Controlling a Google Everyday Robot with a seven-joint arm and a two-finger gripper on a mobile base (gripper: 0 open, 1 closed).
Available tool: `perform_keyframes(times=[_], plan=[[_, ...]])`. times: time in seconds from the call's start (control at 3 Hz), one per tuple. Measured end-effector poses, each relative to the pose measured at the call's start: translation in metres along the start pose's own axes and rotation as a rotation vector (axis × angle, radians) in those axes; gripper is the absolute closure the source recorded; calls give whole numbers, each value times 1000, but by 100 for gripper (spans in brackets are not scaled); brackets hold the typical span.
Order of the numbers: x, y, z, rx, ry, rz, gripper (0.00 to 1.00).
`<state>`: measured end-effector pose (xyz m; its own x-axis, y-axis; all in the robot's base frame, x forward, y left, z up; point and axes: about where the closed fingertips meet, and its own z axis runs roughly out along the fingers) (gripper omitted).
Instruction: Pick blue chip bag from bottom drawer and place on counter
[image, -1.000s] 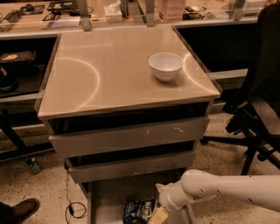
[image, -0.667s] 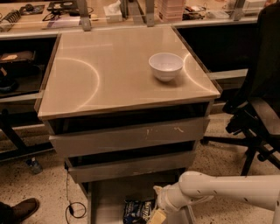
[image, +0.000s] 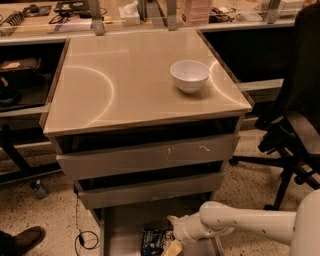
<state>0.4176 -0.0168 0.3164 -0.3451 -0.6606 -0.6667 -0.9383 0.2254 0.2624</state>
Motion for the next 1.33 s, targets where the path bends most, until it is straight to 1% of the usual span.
perform_keyframes(times=[0.33, 0.67, 1.0, 1.33], plan=[[17, -4, 35, -35, -3, 43, 0], [19, -2, 39, -40, -5, 49, 0], [25, -2, 53, -26, 3, 44, 0], [30, -18, 73, -3, 29, 31, 0]])
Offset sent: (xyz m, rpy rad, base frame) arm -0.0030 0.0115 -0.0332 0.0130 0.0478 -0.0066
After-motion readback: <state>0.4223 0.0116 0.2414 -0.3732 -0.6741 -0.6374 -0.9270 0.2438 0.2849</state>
